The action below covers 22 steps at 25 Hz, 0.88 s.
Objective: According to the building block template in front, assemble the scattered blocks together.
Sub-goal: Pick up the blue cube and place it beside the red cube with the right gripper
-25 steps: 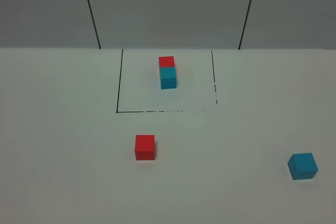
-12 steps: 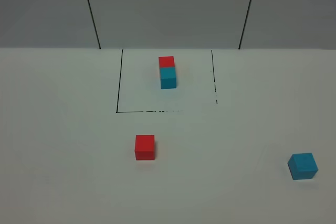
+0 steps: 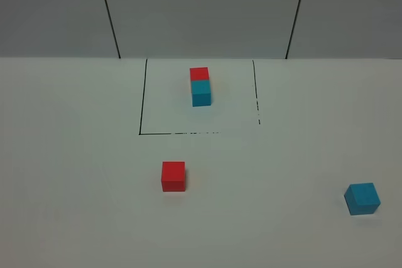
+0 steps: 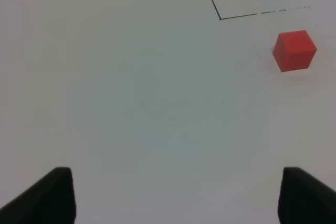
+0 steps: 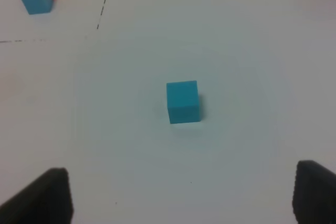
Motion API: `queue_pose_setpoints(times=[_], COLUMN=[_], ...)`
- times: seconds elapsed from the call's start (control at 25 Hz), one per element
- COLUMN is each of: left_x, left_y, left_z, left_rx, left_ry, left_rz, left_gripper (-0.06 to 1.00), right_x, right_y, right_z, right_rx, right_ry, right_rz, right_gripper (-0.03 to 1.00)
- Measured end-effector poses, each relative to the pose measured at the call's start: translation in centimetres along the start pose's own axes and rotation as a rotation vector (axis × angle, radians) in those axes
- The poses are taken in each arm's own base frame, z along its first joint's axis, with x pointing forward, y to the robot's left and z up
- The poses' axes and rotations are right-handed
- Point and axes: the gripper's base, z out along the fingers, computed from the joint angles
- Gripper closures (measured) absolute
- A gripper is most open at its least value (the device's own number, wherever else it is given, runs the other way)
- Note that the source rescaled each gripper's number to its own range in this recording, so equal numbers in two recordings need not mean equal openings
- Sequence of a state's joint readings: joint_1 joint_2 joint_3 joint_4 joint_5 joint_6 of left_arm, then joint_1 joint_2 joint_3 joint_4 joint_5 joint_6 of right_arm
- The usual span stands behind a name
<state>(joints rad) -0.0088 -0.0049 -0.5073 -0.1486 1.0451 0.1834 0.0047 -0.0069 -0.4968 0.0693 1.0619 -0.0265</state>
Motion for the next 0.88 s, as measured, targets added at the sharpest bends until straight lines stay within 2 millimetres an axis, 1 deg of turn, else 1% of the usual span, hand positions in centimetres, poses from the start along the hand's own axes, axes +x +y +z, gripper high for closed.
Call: queue_pose_setpoints(times=[0.8, 0.88], left_x=[0.00, 0.00], left_y=[0.00, 0.00], left_z=[0.00, 0.00], left_rx=[0.000, 0.000], left_ry=[0.000, 0.000], left_rz=[0.000, 0.000], left_gripper=[0.26, 0.26], right_x=[-0.01, -0.19], right_y=[0.05, 0.15], right_z=[0.00, 0.02], right_rx=[-0.005, -0.016], right_ry=[-0.001, -0.001], right_rz=[0.003, 0.016], right_gripper=[0.28, 0.26])
